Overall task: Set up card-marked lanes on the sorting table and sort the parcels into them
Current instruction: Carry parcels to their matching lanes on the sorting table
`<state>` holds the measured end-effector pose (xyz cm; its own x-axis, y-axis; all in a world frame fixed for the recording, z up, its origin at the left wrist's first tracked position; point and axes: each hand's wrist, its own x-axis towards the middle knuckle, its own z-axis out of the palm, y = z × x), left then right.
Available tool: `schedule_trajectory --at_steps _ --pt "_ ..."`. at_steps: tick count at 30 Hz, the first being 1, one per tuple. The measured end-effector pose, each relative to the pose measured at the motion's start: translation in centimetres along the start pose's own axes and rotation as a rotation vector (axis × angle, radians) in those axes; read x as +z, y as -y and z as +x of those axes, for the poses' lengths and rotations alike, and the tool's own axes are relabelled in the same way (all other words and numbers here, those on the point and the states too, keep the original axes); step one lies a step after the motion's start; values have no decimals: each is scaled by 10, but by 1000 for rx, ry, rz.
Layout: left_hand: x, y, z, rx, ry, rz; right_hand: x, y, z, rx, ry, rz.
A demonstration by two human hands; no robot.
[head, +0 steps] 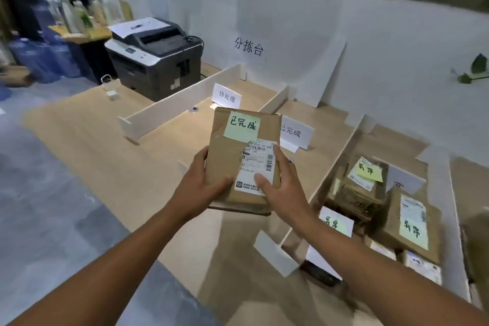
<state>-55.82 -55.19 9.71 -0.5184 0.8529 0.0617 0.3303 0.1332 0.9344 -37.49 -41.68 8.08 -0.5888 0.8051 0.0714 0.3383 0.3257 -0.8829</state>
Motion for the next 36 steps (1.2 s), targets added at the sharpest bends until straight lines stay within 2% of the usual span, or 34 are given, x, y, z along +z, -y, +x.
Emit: schedule_trajectory --at_steps 5,11,16,21,26,31,33,36 --pt "26 34 103 -13 234 21 2 -42 61 155 -104 -57" --pt "72 106 235 -49 390 75 23 -122 153 313 -188 -40" --pt "105 163 325 -150 452 105 51 -185 223 430 -242 -70" --pt "112 197 352 -194 434 106 79 -217 253 442 -272 -183" --pt "106 181 347 -90 410 153 75 -200 248 491 -253 -92" --pt "87 121 317 125 305 173 32 -125 198 463 -356 -115" --pt "91 89 301 202 374 188 4 -92 159 440 -432 -186" --pt "111 31 259 278 538 88 -39 -51 85 442 -503 -315"
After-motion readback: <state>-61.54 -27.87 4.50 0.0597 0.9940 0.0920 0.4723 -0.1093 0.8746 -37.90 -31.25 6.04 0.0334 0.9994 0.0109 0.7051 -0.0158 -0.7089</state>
